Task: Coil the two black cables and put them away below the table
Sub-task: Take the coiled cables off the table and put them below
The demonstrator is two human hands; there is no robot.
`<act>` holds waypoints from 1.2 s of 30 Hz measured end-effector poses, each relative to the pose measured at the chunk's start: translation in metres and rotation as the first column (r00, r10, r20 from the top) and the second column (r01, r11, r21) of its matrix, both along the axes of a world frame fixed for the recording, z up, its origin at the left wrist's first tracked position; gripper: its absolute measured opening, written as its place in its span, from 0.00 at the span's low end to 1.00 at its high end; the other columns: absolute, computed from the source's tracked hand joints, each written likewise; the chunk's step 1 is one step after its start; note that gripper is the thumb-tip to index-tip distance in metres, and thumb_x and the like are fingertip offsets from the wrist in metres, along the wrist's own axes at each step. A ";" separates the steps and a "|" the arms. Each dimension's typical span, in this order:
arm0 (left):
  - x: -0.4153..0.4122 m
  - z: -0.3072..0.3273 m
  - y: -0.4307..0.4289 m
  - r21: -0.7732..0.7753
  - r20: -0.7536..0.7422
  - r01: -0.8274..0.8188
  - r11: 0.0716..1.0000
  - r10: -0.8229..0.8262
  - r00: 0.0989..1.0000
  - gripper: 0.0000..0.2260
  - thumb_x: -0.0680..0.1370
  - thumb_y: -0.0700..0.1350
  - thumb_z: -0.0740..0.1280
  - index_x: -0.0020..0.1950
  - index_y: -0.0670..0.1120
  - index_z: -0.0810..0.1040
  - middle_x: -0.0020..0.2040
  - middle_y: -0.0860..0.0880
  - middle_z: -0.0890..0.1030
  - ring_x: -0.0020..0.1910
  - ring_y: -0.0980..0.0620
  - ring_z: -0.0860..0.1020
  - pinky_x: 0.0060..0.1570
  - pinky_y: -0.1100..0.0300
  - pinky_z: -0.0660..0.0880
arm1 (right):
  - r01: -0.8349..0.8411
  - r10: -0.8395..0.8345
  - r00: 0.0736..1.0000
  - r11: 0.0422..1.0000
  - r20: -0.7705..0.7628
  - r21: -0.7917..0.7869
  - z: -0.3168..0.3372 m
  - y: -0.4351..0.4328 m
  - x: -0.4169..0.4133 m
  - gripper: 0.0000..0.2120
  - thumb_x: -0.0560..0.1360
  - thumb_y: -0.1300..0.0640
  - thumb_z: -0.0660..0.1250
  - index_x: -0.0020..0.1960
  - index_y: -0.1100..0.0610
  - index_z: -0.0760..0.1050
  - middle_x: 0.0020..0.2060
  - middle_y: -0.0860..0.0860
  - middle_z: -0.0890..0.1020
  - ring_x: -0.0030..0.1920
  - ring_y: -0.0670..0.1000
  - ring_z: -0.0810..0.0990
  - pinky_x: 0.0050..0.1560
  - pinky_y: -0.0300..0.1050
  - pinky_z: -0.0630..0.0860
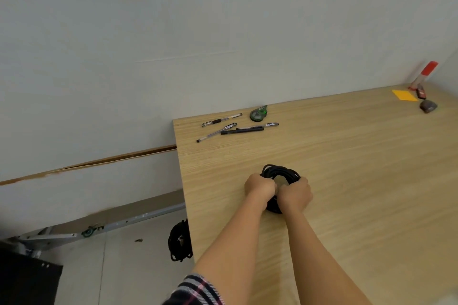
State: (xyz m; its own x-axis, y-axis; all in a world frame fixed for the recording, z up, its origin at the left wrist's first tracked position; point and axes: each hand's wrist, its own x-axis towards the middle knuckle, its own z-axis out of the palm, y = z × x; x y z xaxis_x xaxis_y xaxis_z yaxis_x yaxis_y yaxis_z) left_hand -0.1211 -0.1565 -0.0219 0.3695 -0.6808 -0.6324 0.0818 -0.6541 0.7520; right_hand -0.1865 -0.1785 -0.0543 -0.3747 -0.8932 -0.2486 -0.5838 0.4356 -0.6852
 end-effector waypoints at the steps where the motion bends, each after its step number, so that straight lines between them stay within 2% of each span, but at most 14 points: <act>1: -0.001 -0.002 0.003 -0.024 0.011 -0.007 1.000 0.008 1.000 0.13 0.72 0.32 0.62 0.55 0.39 0.75 0.53 0.43 0.79 0.50 0.45 0.77 0.40 0.59 0.72 | 0.005 -0.005 1.000 1.000 0.011 -0.016 0.000 0.002 0.001 0.20 0.73 0.68 0.62 0.65 0.67 0.68 0.62 0.64 0.74 0.63 0.64 0.70 0.62 0.55 0.70; 3: 0.001 -0.005 0.010 -0.077 0.001 -0.027 0.997 0.027 1.000 0.13 0.73 0.33 0.61 0.57 0.40 0.75 0.54 0.44 0.79 0.47 0.48 0.77 0.39 0.60 0.72 | 0.011 -0.008 0.999 0.998 0.051 -0.063 0.002 0.009 0.004 0.20 0.72 0.70 0.62 0.63 0.66 0.69 0.60 0.64 0.75 0.61 0.65 0.72 0.61 0.57 0.71; 6: 0.019 -0.006 0.027 -0.169 -0.075 -0.139 0.976 0.128 0.989 0.09 0.71 0.32 0.62 0.46 0.43 0.75 0.43 0.47 0.79 0.37 0.53 0.74 0.32 0.62 0.70 | -0.023 0.051 0.982 0.988 0.181 -0.153 0.011 0.026 0.021 0.18 0.72 0.72 0.59 0.61 0.66 0.71 0.57 0.63 0.77 0.58 0.63 0.75 0.58 0.53 0.73; 8: 0.040 -0.004 0.041 -0.222 -0.113 -0.268 0.938 0.248 0.962 0.10 0.70 0.30 0.61 0.42 0.45 0.74 0.38 0.46 0.77 0.34 0.51 0.74 0.32 0.61 0.70 | -0.089 0.134 0.958 0.980 0.255 -0.181 0.021 0.040 0.041 0.17 0.73 0.71 0.59 0.61 0.65 0.71 0.56 0.62 0.78 0.57 0.62 0.76 0.56 0.50 0.72; 12: 0.087 0.002 0.065 -0.279 -0.098 -0.440 0.854 0.430 0.898 0.14 0.69 0.29 0.59 0.47 0.43 0.76 0.35 0.47 0.75 0.34 0.48 0.72 0.35 0.58 0.69 | -0.226 0.281 0.895 0.955 0.347 -0.190 0.039 0.072 0.087 0.16 0.73 0.70 0.59 0.61 0.64 0.69 0.54 0.60 0.78 0.52 0.59 0.76 0.51 0.46 0.71; 15: 0.123 0.000 0.086 -0.306 -0.087 -0.506 0.806 0.506 0.858 0.16 0.66 0.29 0.58 0.46 0.43 0.78 0.36 0.44 0.75 0.35 0.47 0.71 0.37 0.55 0.68 | -0.276 0.336 0.836 0.941 0.433 -0.197 0.047 0.101 0.122 0.14 0.76 0.60 0.63 0.60 0.63 0.69 0.51 0.56 0.78 0.47 0.53 0.74 0.47 0.43 0.69; 17: 0.141 -0.002 0.105 -0.292 -0.101 -0.552 0.781 0.548 0.830 0.17 0.66 0.28 0.57 0.43 0.44 0.79 0.34 0.45 0.75 0.34 0.47 0.70 0.36 0.56 0.67 | -0.251 0.302 0.833 0.953 0.464 -0.169 0.048 0.119 0.144 0.17 0.80 0.49 0.58 0.59 0.62 0.70 0.50 0.55 0.77 0.49 0.55 0.76 0.48 0.44 0.69; 19: 0.156 -0.006 0.125 -0.271 -0.104 -0.583 0.766 0.579 0.809 0.17 0.66 0.27 0.55 0.38 0.45 0.77 0.32 0.45 0.73 0.34 0.47 0.69 0.36 0.57 0.65 | -0.242 0.288 0.864 0.957 0.413 -0.161 0.044 0.135 0.160 0.22 0.82 0.46 0.50 0.59 0.63 0.71 0.49 0.57 0.79 0.52 0.58 0.78 0.45 0.44 0.67; 22: 0.173 -0.019 0.154 -0.221 -0.075 -0.607 0.763 0.607 0.791 0.16 0.66 0.26 0.54 0.35 0.44 0.75 0.30 0.46 0.70 0.31 0.48 0.66 0.33 0.58 0.60 | -0.291 0.330 0.888 0.942 0.320 -0.165 0.032 0.162 0.176 0.21 0.83 0.49 0.47 0.62 0.63 0.70 0.51 0.60 0.81 0.52 0.60 0.79 0.41 0.43 0.65; 26: 0.192 -0.056 0.185 -0.159 -0.075 -0.625 0.764 0.622 0.779 0.15 0.66 0.26 0.54 0.40 0.40 0.77 0.29 0.44 0.70 0.28 0.48 0.65 0.33 0.58 0.60 | -0.445 0.465 0.862 0.885 0.202 -0.138 0.009 0.194 0.186 0.23 0.83 0.49 0.46 0.76 0.57 0.53 0.44 0.56 0.80 0.43 0.54 0.78 0.39 0.43 0.68; 30: 0.198 -0.097 0.197 -0.059 -0.129 -0.657 0.752 0.647 0.752 0.14 0.70 0.28 0.55 0.42 0.41 0.77 0.30 0.43 0.72 0.28 0.48 0.66 0.31 0.58 0.61 | -0.559 0.563 0.819 0.827 0.110 -0.063 -0.029 0.206 0.192 0.27 0.81 0.43 0.48 0.73 0.60 0.59 0.50 0.58 0.81 0.51 0.56 0.81 0.44 0.45 0.75; 32: 0.196 -0.113 0.200 -0.013 -0.188 -0.669 0.743 0.655 0.732 0.11 0.70 0.30 0.55 0.36 0.41 0.74 0.26 0.45 0.70 0.26 0.49 0.64 0.29 0.58 0.60 | -0.584 0.584 0.812 0.812 0.008 -0.003 -0.046 0.206 0.197 0.28 0.81 0.42 0.50 0.71 0.62 0.61 0.52 0.58 0.81 0.52 0.55 0.81 0.42 0.42 0.74; 34: 0.196 -0.131 0.200 0.008 -0.267 -0.664 0.747 0.642 0.719 0.10 0.68 0.32 0.57 0.28 0.43 0.65 0.22 0.48 0.67 0.25 0.50 0.61 0.28 0.59 0.58 | -0.608 0.608 0.785 0.793 -0.122 0.042 -0.061 0.203 0.200 0.27 0.81 0.42 0.48 0.68 0.62 0.64 0.52 0.57 0.82 0.51 0.54 0.81 0.41 0.40 0.73; 36: 0.195 -0.144 0.197 -0.006 -0.390 -0.656 0.755 0.603 0.696 0.07 0.69 0.38 0.60 0.30 0.43 0.67 0.27 0.46 0.69 0.26 0.49 0.64 0.28 0.58 0.60 | -0.626 0.618 0.749 0.778 -0.238 0.052 -0.073 0.200 0.202 0.26 0.81 0.42 0.47 0.65 0.61 0.66 0.51 0.56 0.82 0.49 0.52 0.82 0.41 0.39 0.75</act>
